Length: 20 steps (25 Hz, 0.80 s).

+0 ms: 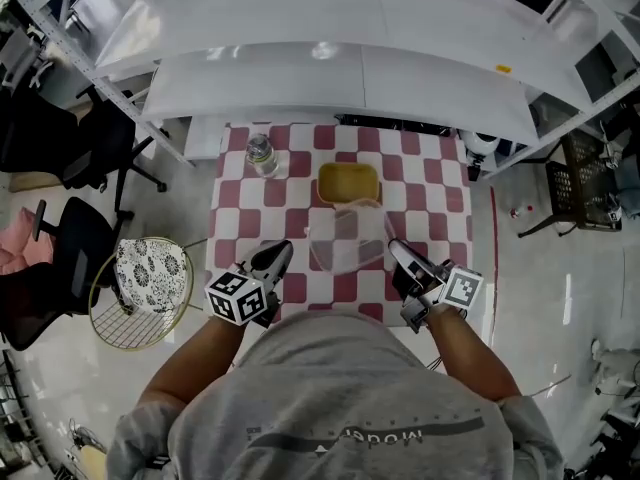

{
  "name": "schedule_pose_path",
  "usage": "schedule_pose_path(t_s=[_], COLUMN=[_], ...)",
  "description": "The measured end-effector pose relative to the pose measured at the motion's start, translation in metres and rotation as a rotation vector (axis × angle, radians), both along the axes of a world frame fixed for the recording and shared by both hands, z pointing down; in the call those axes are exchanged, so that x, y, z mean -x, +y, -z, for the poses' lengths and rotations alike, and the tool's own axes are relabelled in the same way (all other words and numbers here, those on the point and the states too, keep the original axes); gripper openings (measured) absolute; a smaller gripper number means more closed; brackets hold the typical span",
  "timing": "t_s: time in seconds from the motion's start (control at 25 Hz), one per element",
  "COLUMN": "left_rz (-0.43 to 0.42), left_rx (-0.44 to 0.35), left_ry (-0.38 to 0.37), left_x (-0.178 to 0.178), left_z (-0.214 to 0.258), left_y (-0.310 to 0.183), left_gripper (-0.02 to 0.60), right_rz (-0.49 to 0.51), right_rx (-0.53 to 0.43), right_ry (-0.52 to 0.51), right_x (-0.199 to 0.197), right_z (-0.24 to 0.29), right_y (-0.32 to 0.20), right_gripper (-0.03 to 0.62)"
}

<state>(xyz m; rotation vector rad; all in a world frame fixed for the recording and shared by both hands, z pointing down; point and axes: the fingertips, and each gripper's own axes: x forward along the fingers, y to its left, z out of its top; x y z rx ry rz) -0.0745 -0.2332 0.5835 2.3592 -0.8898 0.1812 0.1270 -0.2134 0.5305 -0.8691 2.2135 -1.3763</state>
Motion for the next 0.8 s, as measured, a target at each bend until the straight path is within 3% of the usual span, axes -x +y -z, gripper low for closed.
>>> schedule_pose_path(t_s=[0.4, 0.8], left_rz=[-0.054, -0.068], left_rx=[0.079, 0.122], left_ry=[-0.074, -0.135], left_x=[-0.014, -0.003], left_z=[-0.049, -0.073], left_y=[0.021, 0.038], left_gripper=[0.0, 0.0], right_rz=[0.002, 0.008], right_rx=[0.151, 0.23], right_ry=[0.024, 0.035], right_x=[0.003, -0.005], right_z=[-0.078, -0.118], right_y=[0.006, 0.019], right_gripper=[0.043, 0.043])
